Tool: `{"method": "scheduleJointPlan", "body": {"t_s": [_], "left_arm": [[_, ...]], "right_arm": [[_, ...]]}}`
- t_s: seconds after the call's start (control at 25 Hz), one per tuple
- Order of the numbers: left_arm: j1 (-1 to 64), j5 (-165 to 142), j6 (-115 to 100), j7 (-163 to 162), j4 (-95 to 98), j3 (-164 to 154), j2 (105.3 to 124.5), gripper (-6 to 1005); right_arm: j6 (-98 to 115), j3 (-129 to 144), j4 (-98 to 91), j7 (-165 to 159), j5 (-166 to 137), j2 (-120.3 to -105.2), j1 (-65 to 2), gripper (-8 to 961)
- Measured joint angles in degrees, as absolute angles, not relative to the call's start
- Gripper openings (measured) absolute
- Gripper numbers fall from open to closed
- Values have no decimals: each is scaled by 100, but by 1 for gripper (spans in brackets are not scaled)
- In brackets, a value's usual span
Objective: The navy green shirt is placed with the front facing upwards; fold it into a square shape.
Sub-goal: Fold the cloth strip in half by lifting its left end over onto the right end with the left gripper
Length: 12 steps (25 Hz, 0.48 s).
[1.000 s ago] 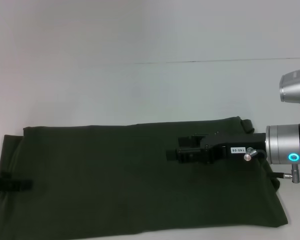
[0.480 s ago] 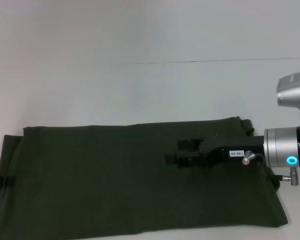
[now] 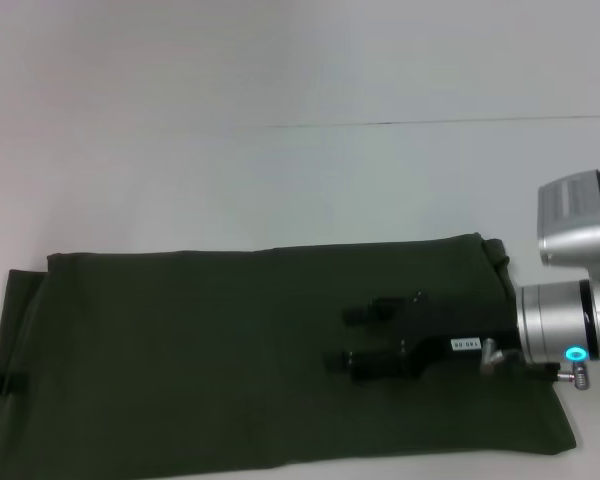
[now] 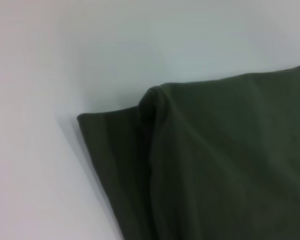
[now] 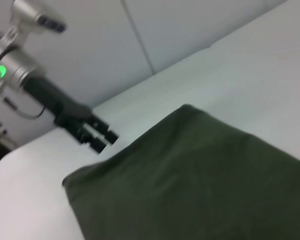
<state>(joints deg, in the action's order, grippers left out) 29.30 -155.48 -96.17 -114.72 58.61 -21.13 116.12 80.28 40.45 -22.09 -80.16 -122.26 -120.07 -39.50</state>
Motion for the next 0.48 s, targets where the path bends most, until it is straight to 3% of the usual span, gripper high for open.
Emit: {"method": "scheduleJointPlan", "body": {"t_s": [0.48], "left_arm": [[2951,-15634,-9511,-11600,5803,-2260,11614,836]], "right_arm": [[7971,4026,-1848,-6815,-12224,-12015,-3912,835]]}}
